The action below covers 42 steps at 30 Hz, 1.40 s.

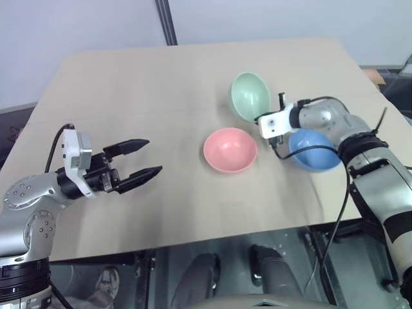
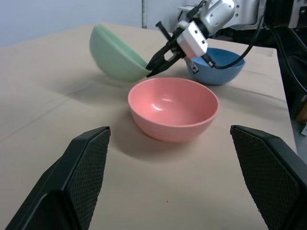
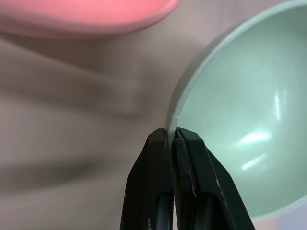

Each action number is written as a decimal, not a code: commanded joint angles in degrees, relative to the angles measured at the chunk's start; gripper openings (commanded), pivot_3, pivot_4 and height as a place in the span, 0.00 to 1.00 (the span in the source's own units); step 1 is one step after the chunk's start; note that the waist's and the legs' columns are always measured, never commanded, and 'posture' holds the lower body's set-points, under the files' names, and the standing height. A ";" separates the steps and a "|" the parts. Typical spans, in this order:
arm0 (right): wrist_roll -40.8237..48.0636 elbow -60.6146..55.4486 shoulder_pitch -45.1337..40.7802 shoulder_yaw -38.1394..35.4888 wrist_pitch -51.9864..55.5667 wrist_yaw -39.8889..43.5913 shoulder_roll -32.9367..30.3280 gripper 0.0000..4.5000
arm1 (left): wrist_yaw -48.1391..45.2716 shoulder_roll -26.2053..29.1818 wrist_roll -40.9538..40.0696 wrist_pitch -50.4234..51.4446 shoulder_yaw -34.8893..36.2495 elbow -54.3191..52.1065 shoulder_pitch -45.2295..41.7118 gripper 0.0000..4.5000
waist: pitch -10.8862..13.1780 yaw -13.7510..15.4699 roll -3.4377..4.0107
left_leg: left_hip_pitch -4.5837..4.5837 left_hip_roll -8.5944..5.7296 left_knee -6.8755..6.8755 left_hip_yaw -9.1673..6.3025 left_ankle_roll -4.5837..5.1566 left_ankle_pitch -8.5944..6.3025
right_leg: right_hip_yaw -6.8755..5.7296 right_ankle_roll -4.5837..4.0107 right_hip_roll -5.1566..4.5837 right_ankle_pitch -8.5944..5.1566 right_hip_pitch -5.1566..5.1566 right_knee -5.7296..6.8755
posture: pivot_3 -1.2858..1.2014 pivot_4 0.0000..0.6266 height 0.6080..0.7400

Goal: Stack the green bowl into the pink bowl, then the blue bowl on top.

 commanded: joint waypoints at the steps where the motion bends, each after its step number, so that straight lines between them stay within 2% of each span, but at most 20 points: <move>1: 22.25 -30.17 6.55 -6.86 8.93 19.95 -5.92 0.02 | 1.41 -1.11 0.98 -2.52 -0.63 -0.28 -1.57 0.94 | 0.01 -0.15 0.02 | -0.02 0.07 0.00 -0.08 0.00 -0.01 | 0.00 0.00 0.00 0.00 0.03 -0.04 | 0.52 0.24 1.00; 4: 27.76 -51.63 15.37 -8.24 21.47 25.45 -11.38 0.02 | 1.48 -1.88 1.49 -3.20 -2.25 0.78 -2.82 0.94 | 0.00 0.53 0.02 | -0.05 0.10 0.01 -0.20 -0.03 -0.05 | -0.01 0.00 -0.02 0.00 0.04 -0.04 | 0.52 0.24 1.00; 6: 28.51 -61.13 19.70 -8.49 28.42 26.08 -13.09 0.02 | 1.32 -2.19 1.70 -3.47 -3.05 1.53 -3.69 0.94 | 0.00 0.94 0.01 | -0.07 0.10 0.01 -0.22 -0.03 -0.07 | -0.04 0.01 -0.02 0.00 0.04 -0.05 | 0.52 0.24 1.00; 7: 28.56 -64.89 21.33 -8.28 31.88 26.16 -13.35 0.08 | 1.14 -2.35 1.80 -3.55 -3.48 1.94 -4.30 0.94 | 0.00 0.96 0.02 | -0.07 0.10 0.03 -0.18 -0.03 -0.08 | -0.06 0.01 -0.01 0.00 0.02 -0.03 | 0.52 0.24 1.00; 10: 27.13 -70.47 24.13 -7.52 38.20 25.65 -12.78 0.29 | 0.67 -2.48 2.05 -3.85 -4.74 3.37 -6.06 0.94 | 0.00 1.02 0.01 | -0.02 0.20 0.05 -0.04 -0.01 -0.10 | -0.06 -0.01 0.06 0.01 0.02 -0.01 | 0.52 0.24 1.00; 14: 22.60 -70.86 25.71 -9.93 40.43 19.78 -12.11 0.74 | -0.34 -2.53 2.45 -4.29 -6.16 5.28 -8.44 0.94 | -0.02 1.24 -0.02 | 0.07 0.37 0.12 0.01 0.02 -0.11 | -0.10 -0.24 0.26 0.17 0.13 -0.01 | 0.52 0.24 1.00; 16: 23.70 -73.29 27.01 -13.36 44.75 17.64 -12.68 0.96 | -0.97 -2.48 2.41 -4.43 -6.70 5.75 -9.11 0.94 | -0.02 1.37 -0.01 | 0.07 0.42 0.12 0.01 -0.02 -0.09 | -0.11 -0.29 0.31 0.20 0.12 -0.01 | 0.52 0.24 1.00; 19: 27.30 -79.22 30.44 -20.05 55.71 15.02 -13.72 0.96 | -2.86 -2.37 2.22 -4.77 -7.76 5.20 -8.85 0.94 | -0.02 1.53 -0.01 | 0.01 0.43 0.12 -0.01 -0.20 0.02 | -0.12 -0.30 0.32 0.20 0.06 -0.01 | 0.52 0.24 1.00; 24: 30.56 -90.62 42.75 -31.40 73.91 10.11 -16.14 0.96 | -8.72 -2.11 1.90 -7.08 -9.67 4.45 -9.50 0.94 | -0.04 2.21 -0.05 | -0.13 0.44 0.10 -0.07 -0.20 -0.04 | -0.01 -0.31 0.28 0.20 0.01 -0.15 | 0.52 0.24 1.00; 27: 31.77 -95.77 49.40 -35.50 81.47 7.68 -16.28 0.96 | -12.25 -1.49 0.95 -6.32 -10.84 5.47 -11.11 0.94 | -0.02 2.55 -0.02 | -0.12 0.48 0.09 -0.06 -0.20 -0.05 | 0.01 -0.31 0.30 0.19 0.01 -0.15 | 0.52 0.24 1.00; 32: 32.25 -98.37 55.82 -35.81 86.34 2.76 -14.24 0.96 | -16.97 -0.69 0.06 -4.29 -13.19 6.78 -14.74 0.94 | -0.04 2.63 -0.04 | -0.04 0.51 0.12 0.03 0.02 -0.17 | -0.11 -0.30 0.35 0.18 0.09 -0.12 | 0.52 0.24 1.00; 39: 31.85 -95.05 57.29 -32.32 87.42 -1.86 -12.46 0.96 | -18.39 -0.90 1.02 -3.96 -14.15 8.45 -17.35 0.94 | -0.04 2.40 -0.04 | 0.06 0.55 0.17 0.15 0.00 -0.14 | -0.06 -0.28 0.45 0.18 0.15 -0.06 | 0.52 0.24 1.00; 42: 30.69 -92.74 56.70 -30.59 86.05 -3.35 -12.62 0.80 | -18.13 -1.07 1.38 -4.14 -13.96 8.20 -17.04 0.94 | -0.04 2.42 -0.05 | 0.04 0.55 0.17 0.15 -0.05 -0.11 | -0.05 -0.29 0.45 0.18 0.14 -0.08 | 0.52 0.24 1.00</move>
